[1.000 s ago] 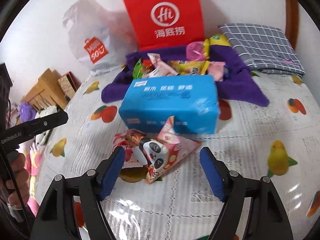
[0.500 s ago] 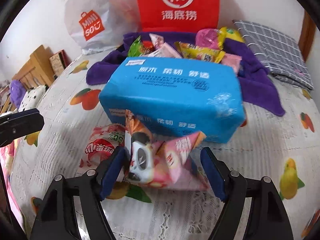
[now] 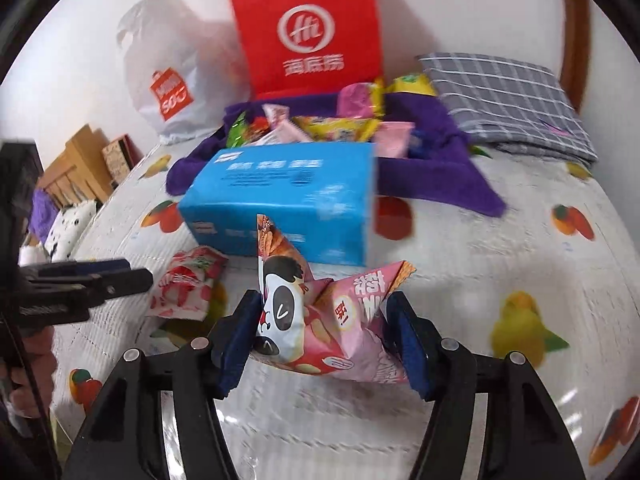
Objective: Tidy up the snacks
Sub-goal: 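Grasp the strawberry packet with the left tool while the right tool grasps the panda bag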
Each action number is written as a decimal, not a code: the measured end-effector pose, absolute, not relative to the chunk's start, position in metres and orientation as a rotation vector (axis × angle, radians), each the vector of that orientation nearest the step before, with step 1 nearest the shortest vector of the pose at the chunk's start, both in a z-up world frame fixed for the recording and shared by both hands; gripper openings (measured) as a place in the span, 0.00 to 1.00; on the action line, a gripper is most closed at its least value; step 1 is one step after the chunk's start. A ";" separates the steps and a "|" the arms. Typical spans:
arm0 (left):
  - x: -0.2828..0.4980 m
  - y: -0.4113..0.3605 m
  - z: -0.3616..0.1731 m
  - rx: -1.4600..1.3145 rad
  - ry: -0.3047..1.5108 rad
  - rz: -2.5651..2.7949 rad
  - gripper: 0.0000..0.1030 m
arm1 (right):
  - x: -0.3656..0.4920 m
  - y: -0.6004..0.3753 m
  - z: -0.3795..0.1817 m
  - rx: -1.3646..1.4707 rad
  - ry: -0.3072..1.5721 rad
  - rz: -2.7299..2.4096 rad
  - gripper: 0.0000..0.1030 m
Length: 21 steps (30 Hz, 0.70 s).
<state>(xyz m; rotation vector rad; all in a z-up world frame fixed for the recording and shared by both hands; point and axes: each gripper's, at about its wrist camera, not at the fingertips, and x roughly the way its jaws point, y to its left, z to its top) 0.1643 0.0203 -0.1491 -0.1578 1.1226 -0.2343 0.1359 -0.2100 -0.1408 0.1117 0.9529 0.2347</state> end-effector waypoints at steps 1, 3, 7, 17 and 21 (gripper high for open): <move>0.164 0.018 -0.152 -0.169 1.132 -0.242 0.59 | 0.133 -0.218 -0.140 0.120 0.949 0.224 0.62; 0.164 0.014 -0.160 -0.207 1.160 -0.260 0.59 | 0.127 -0.230 -0.138 0.131 0.944 0.208 0.62; 0.163 0.006 -0.160 -0.196 1.136 -0.246 0.60 | 0.118 -0.248 -0.136 0.153 0.929 0.196 0.62; 0.171 -0.013 -0.163 -0.164 1.123 -0.192 0.73 | 0.104 -0.259 -0.140 0.132 0.923 0.183 0.62; 0.173 -0.023 -0.164 -0.114 1.109 -0.162 0.75 | 0.100 -0.262 -0.147 0.132 0.933 0.181 0.62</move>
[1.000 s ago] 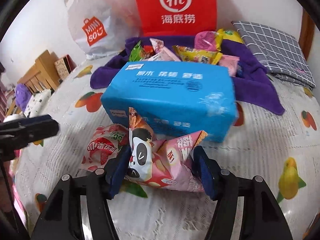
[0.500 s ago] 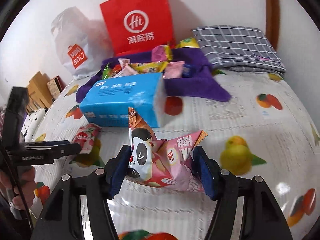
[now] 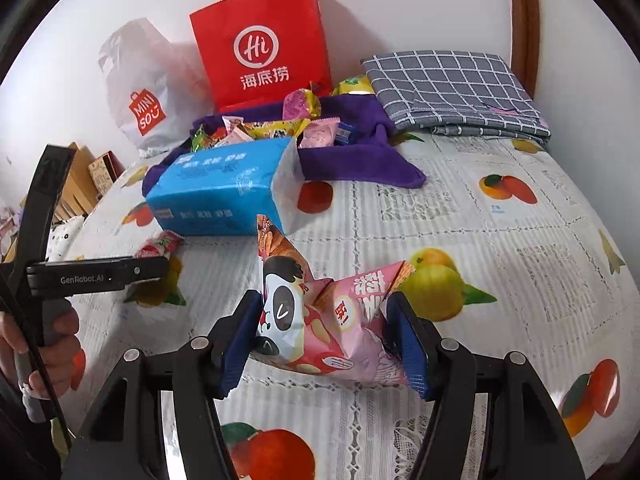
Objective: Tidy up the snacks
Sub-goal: 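Grasp the strawberry packet with the left tool while the right tool grasps the panda bag, then carry the strawberry packet and panda bag over the purple towel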
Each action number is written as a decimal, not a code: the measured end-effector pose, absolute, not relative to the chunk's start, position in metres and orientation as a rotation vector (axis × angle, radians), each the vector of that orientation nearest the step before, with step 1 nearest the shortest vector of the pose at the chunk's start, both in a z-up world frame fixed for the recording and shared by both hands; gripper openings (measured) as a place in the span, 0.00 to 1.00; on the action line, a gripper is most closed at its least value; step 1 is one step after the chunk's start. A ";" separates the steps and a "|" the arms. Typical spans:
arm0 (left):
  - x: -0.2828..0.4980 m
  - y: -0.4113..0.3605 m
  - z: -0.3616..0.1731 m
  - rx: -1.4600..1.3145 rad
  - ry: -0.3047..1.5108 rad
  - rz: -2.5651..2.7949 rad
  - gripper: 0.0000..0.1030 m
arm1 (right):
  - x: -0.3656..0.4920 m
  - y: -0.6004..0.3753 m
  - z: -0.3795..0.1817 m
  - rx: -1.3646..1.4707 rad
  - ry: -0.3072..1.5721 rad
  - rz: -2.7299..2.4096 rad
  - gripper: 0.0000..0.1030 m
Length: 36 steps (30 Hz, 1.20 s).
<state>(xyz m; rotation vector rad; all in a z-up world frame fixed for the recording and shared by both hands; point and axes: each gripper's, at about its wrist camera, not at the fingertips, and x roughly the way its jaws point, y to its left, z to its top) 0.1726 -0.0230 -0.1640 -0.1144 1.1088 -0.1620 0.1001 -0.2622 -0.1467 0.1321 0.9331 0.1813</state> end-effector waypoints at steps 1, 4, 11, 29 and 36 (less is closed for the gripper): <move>0.173 -0.024 -0.164 -0.104 1.102 -0.155 0.75 | 0.100 -0.262 -0.148 0.137 0.937 0.183 0.62; 0.173 -0.031 -0.166 -0.062 1.083 -0.131 0.74 | 0.098 -0.259 -0.150 0.138 0.943 0.185 0.62; 0.157 -0.031 -0.165 0.048 1.040 -0.154 0.54 | 0.097 -0.252 -0.149 0.127 0.953 0.181 0.62; 0.130 -0.010 -0.169 0.059 0.938 -0.177 0.55 | 0.099 -0.238 -0.146 0.100 0.989 0.103 0.62; 0.128 0.002 -0.158 -0.028 0.970 -0.258 0.53 | 0.103 -0.231 -0.133 0.133 0.988 0.095 0.62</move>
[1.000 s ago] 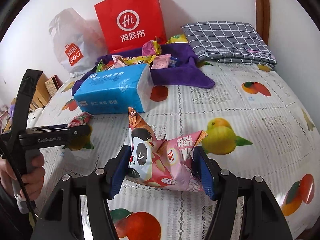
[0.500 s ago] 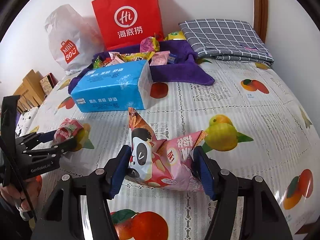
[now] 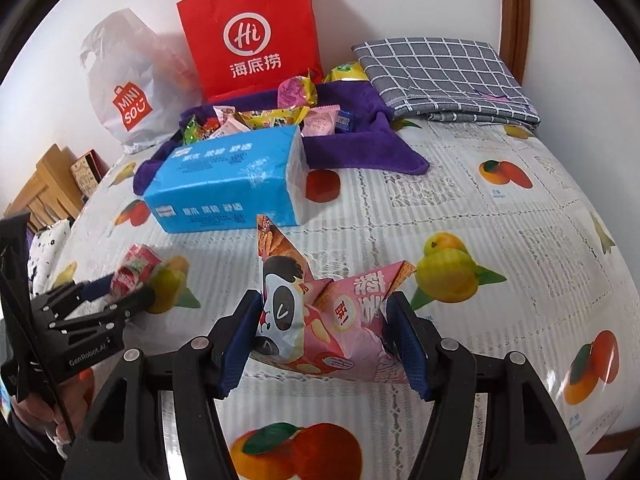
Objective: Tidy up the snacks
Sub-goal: 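Carry the strawberry packet and panda bag over the purple towel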
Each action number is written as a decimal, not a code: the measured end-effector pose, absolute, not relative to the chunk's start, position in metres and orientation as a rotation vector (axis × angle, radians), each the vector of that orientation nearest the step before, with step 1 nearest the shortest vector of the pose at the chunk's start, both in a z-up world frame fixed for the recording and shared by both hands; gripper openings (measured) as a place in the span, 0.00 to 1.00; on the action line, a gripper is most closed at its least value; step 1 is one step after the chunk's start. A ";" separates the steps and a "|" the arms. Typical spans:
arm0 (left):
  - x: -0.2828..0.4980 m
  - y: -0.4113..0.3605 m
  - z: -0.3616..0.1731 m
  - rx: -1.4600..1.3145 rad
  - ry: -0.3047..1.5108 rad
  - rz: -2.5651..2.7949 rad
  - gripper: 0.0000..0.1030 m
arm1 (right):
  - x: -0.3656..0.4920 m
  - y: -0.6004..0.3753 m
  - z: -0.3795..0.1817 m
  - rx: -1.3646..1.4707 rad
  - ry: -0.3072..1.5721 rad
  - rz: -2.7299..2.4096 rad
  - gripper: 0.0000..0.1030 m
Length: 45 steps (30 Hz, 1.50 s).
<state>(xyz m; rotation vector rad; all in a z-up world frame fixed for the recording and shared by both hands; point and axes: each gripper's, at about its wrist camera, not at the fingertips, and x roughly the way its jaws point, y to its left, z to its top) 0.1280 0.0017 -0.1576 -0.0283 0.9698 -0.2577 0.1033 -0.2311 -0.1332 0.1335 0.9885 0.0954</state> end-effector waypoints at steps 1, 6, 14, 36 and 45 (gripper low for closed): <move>0.128 0.002 -0.156 -0.031 0.968 -0.261 0.53 | 0.105 -0.230 -0.132 0.136 0.987 0.094 0.62; 0.129 0.006 -0.135 -0.026 0.936 -0.272 0.53 | 0.114 -0.226 -0.121 0.161 0.977 0.090 0.62; 0.140 0.010 -0.103 -0.021 0.883 -0.278 0.53 | 0.132 -0.222 -0.095 0.142 0.932 0.081 0.62; 0.214 0.014 -0.054 -0.015 0.827 -0.256 0.53 | 0.217 -0.216 -0.068 0.110 0.844 0.118 0.62; 0.248 0.012 -0.045 -0.015 0.811 -0.259 0.53 | 0.261 -0.214 -0.065 0.098 0.820 0.137 0.61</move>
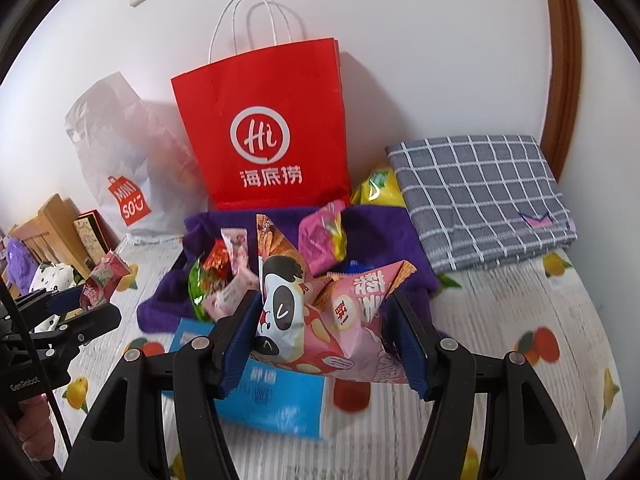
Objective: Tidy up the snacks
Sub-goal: 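Carry the strawberry packet and panda bag over the purple towel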
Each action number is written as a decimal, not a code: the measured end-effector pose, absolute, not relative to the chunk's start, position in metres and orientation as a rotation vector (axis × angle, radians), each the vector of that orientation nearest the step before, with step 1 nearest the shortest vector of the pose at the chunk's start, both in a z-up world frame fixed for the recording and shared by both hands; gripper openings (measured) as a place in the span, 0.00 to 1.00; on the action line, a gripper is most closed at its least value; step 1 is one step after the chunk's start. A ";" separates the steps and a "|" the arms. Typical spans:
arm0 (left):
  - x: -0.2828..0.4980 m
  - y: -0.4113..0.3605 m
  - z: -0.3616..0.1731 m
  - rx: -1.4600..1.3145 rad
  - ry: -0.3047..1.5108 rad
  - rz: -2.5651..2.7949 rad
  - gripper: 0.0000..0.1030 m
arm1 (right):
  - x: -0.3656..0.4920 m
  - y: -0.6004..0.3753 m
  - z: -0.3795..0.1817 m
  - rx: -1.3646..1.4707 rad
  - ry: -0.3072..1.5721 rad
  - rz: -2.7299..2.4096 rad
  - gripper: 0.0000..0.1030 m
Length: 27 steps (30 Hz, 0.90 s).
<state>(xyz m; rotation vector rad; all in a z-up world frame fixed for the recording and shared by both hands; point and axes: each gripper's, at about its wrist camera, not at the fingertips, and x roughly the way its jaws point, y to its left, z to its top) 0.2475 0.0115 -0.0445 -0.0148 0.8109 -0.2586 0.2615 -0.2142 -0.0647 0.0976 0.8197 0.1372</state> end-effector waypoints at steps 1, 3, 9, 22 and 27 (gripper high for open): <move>0.250 0.012 -0.045 -0.016 0.807 -0.256 0.53 | 0.266 -0.214 -0.065 0.092 0.822 0.135 0.61; 0.259 0.014 -0.048 -0.026 0.813 -0.248 0.53 | 0.276 -0.213 -0.066 0.088 0.827 0.140 0.61; 0.285 0.027 -0.055 -0.094 0.849 -0.251 0.53 | 0.297 -0.206 -0.062 0.055 0.814 0.160 0.61; 0.326 0.033 -0.059 -0.121 0.873 -0.200 0.53 | 0.351 -0.199 -0.063 0.121 0.861 0.252 0.61; 0.339 0.031 -0.066 -0.130 0.880 -0.202 0.53 | 0.360 -0.193 -0.066 0.108 0.850 0.275 0.61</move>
